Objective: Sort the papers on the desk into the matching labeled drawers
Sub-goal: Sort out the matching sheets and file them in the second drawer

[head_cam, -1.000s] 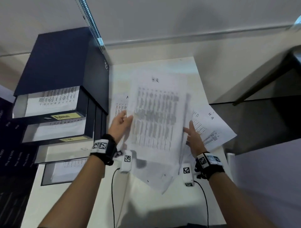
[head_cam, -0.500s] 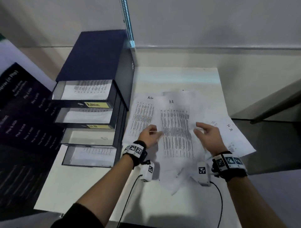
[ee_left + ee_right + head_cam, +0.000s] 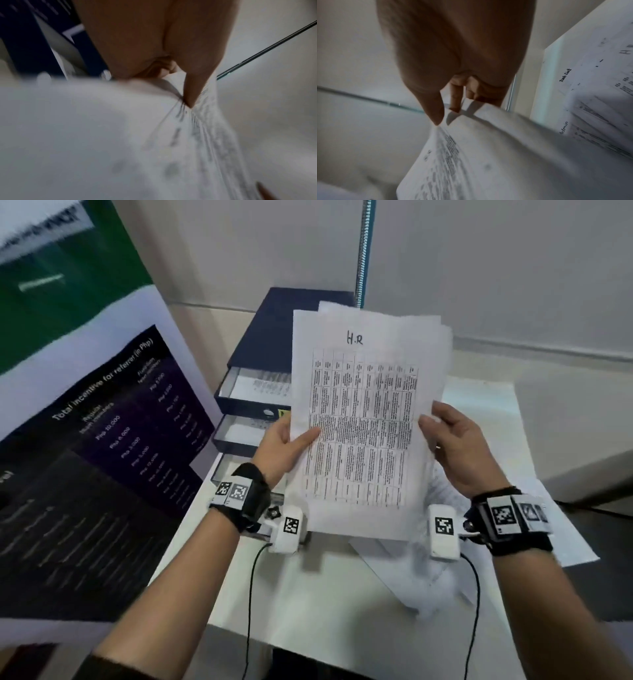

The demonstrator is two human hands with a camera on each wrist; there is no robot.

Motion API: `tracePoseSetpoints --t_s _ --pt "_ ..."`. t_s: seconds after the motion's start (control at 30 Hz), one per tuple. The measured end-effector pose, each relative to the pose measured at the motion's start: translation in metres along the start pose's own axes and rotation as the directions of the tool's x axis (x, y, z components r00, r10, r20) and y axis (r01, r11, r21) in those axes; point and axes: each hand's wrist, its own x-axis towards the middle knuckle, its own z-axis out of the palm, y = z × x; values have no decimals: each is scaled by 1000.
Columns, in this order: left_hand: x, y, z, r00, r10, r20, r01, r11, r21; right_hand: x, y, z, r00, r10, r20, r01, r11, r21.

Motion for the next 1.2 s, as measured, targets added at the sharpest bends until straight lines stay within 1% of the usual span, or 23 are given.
tracePoseSetpoints --t_s 0.07,0.13,0.2,0.27,0.33,0.4,0.43,0.5,0.53,0.6,0.7,0.77,0.8,0.83,0.9,0.93,0.97,1.0,1.03,1.07,1.1,1.13,1.2 --pt "-14 -3 -36 998 -57 -16 57 998 -9 0 11 32 997 53 63 -41 981 -191" --pt "-26 -8 -72 989 -148 -11 149 989 25 -1 25 68 989 120 83 -93 958 -273" --pt "-39 -12 -106 975 -224 -5 223 972 75 -6 39 103 968 216 126 -178 950 -256" --pt "-49 -13 -137 963 -269 -6 269 960 80 -7 60 129 915 327 235 -270 931 -245" --pt "-56 -12 -164 951 -308 -38 309 950 51 -7 72 152 861 403 309 -337 909 -245" --pt "-59 -12 -184 939 -337 -65 341 939 53 -5 77 170 814 496 301 -430 864 -260" --pt "-59 -13 -192 938 -343 -57 346 935 72 -4 79 178 797 527 294 -459 846 -272" --pt "-60 -13 -202 936 -352 -22 353 931 95 -4 80 188 779 562 278 -494 823 -280" --pt "-60 -14 -205 935 -355 -2 353 931 90 -1 82 191 774 573 271 -512 817 -266" --pt "-55 -18 -210 933 -360 13 358 931 74 4 83 195 786 561 257 -527 827 -194" --pt "-44 -26 -213 933 -361 20 357 928 103 18 82 196 830 541 140 -525 840 -134" --pt "-36 -31 -214 926 -372 64 362 924 121 30 87 195 842 537 60 -528 841 -119" --pt "-31 -34 -213 927 -367 79 355 926 130 35 89 194 847 531 27 -525 842 -123" --pt "-26 -36 -213 933 -353 77 339 929 148 37 89 193 851 525 21 -518 845 -133" --pt "-11 -45 -214 951 -308 19 299 935 191 36 87 189 843 533 79 -512 838 -191" --pt "-3 -50 -215 957 -288 -16 285 935 213 34 85 187 821 556 129 -523 824 -217" --pt "6 -54 -215 961 -272 -52 277 938 207 32 84 185 782 592 193 -555 803 -216" --pt "11 -59 -214 959 -262 -106 279 940 195 27 83 184 735 626 260 -599 780 -184" --pt "17 -61 -211 956 -243 -163 272 944 185 26 84 184 702 640 311 -636 761 -131" --pt "24 -65 -209 951 -214 -225 260 944 205 28 86 184 690 641 335 -658 749 -80" --pt "29 -67 -205 948 -169 -271 238 939 247 32 88 186 704 636 316 -662 749 -33" --pt "33 -67 -201 947 -118 -300 216 923 317 37 88 188 733 625 267 -650 760 7" --pt "39 -66 -193 947 54 -316 113 866 488 55 92 192 788 603 126 -614 785 82"
